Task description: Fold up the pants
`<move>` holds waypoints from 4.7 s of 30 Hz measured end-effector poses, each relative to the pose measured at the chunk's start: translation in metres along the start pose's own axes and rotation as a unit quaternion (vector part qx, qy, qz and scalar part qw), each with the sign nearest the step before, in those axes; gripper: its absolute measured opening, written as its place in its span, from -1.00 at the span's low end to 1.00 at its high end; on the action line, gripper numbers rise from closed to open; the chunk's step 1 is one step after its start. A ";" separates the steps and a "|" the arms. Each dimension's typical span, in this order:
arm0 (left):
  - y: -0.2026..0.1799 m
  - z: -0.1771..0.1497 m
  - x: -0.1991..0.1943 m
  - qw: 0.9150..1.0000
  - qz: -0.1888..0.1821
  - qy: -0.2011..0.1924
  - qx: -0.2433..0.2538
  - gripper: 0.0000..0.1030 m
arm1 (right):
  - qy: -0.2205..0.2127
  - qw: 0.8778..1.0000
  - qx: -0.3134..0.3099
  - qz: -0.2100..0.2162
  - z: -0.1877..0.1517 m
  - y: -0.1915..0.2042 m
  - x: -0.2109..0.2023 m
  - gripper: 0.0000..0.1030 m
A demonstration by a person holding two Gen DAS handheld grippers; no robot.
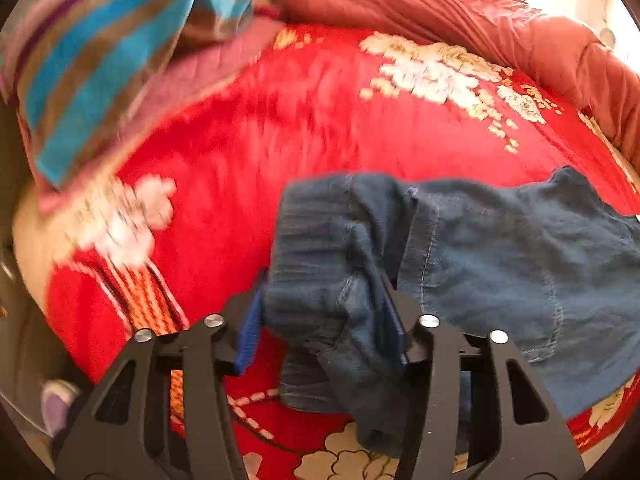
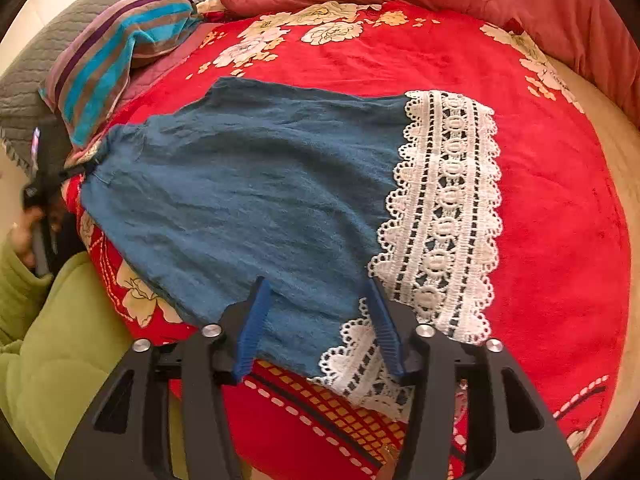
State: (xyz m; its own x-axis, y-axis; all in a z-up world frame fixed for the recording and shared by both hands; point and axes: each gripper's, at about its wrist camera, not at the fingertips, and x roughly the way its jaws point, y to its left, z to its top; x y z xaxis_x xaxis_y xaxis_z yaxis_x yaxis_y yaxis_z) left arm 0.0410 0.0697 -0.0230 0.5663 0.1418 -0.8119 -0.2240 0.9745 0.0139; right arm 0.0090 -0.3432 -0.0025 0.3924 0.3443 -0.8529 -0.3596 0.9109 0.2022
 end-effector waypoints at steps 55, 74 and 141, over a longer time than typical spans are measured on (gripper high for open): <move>-0.220 0.075 0.054 0.974 -0.152 -0.003 0.171 -0.82 | -0.073 0.994 0.055 -0.059 0.109 -0.103 0.045 -0.49; -0.127 0.020 -0.041 0.986 -0.132 -0.038 0.090 0.73 | -0.127 0.985 -0.028 -0.110 0.054 -0.012 -0.033 0.40; -0.179 -0.061 -0.064 0.967 -0.125 0.019 0.222 0.81 | -0.074 0.995 -0.029 -0.053 -0.005 0.027 -0.032 0.58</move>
State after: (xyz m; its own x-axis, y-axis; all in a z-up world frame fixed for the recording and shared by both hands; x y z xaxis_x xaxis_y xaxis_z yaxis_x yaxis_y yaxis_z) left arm -0.0037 -0.1249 -0.0094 0.5269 -0.1058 -0.8433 0.2840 0.9571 0.0574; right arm -0.0177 -0.3308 0.0274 0.5502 0.2805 -0.7865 -0.3565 0.9306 0.0825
